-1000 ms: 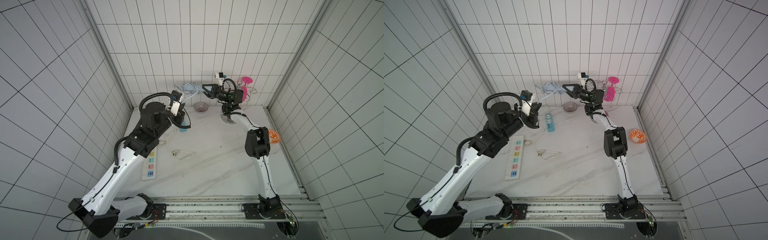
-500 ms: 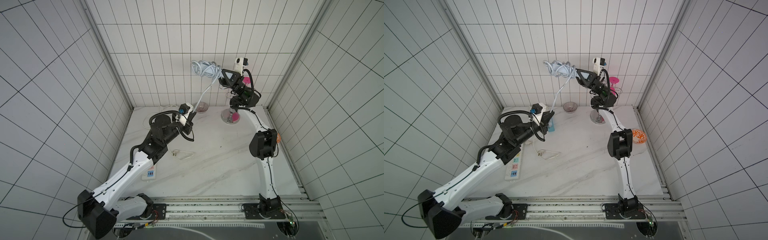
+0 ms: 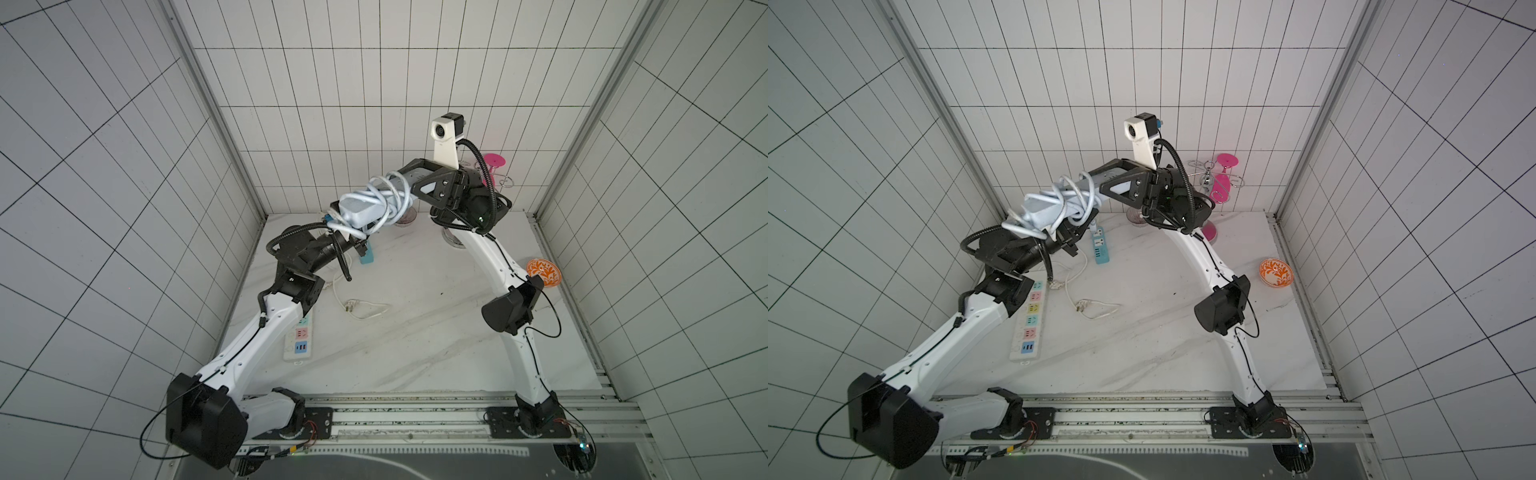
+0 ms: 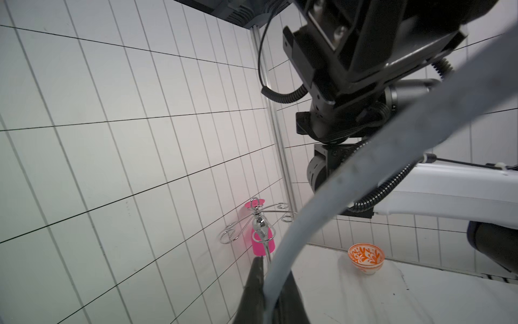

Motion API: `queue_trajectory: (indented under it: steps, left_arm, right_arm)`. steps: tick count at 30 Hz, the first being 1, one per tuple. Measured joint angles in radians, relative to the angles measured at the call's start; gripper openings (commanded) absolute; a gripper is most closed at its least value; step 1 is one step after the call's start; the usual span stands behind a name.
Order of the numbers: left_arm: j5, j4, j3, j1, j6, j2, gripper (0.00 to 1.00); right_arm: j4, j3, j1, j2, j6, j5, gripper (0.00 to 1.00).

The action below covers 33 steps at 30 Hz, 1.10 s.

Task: Wrap the cord around the power strip
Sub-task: Wrap the power cord around the power strip.

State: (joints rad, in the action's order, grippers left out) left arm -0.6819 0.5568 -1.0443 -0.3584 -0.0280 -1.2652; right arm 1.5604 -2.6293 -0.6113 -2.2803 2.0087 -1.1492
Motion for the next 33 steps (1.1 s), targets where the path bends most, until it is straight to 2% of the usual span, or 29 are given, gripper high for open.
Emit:
queue_trajectory:
  steps: [5,9,13,15,21,23,29,33]
  left_arm:
    - [-0.12,0.083,-0.012,0.036,0.06,-0.099,0.01]
    - [-0.16,0.058,-0.132,0.152,0.1,-0.153,0.01]
    - [-0.166,0.039,-0.234,0.28,0.161,-0.167,0.01]
    - [-0.176,0.027,-0.278,0.309,0.19,-0.167,0.02]
    - [-0.214,-0.106,-0.39,0.34,0.216,-0.191,0.02]
    - [-0.216,-0.19,-0.415,0.341,0.198,-0.194,0.02]
    - [-0.211,-0.426,-0.449,0.341,0.116,-0.194,0.02]
    - [-0.193,-0.541,-0.451,0.34,0.095,-0.194,0.02]
  right_arm:
    - [0.002,0.041,-0.039,0.024,0.007,-0.14,0.0]
    - [-0.007,0.181,-0.044,0.095,0.009,-0.237,0.0]
    - [-0.025,0.298,-0.044,0.148,0.01,-0.269,0.0]
    - [-0.032,0.358,-0.043,0.166,-0.006,-0.276,0.0]
    - [-0.056,0.494,-0.035,0.18,-0.08,-0.267,0.0]
    - [-0.071,0.589,-0.02,0.208,-0.124,-0.258,0.0]
    - [-0.158,0.948,0.072,0.332,-0.343,-0.191,0.0]
    - [-0.212,1.068,0.137,0.357,-0.47,-0.162,0.0]
